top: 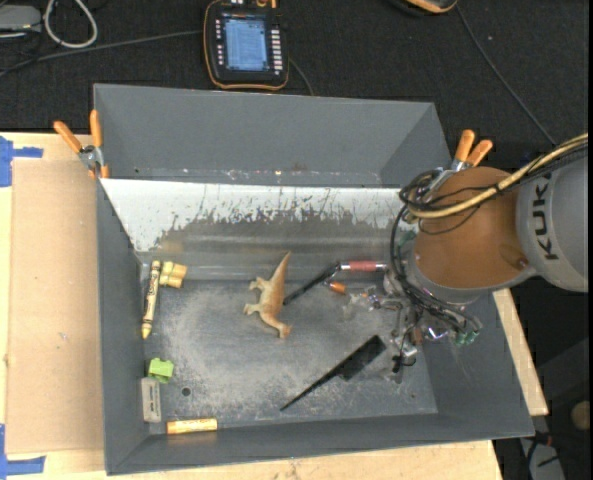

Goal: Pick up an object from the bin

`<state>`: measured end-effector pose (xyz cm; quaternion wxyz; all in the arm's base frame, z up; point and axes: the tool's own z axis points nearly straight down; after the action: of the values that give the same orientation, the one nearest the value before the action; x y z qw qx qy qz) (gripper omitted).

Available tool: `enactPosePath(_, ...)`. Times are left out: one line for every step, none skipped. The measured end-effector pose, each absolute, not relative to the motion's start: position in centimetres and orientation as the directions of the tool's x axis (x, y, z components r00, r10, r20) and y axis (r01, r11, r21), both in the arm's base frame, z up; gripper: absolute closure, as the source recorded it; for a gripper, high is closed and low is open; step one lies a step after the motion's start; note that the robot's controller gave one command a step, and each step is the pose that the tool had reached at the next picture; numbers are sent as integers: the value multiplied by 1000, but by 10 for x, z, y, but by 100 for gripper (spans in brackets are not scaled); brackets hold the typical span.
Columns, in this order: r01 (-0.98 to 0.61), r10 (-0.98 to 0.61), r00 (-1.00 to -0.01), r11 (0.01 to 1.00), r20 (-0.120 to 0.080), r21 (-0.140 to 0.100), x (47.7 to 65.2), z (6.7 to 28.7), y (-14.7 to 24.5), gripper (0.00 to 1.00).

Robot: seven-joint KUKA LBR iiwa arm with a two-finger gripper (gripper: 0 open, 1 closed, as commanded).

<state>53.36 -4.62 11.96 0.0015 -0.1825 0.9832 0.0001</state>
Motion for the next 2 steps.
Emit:
enactPosePath(-365, -365, -931, 931, 9, 8, 539, 98, -30, 0)
enactPosePath(-413, -413, -911, 911, -1, 2, 516, 69, -37, 0)
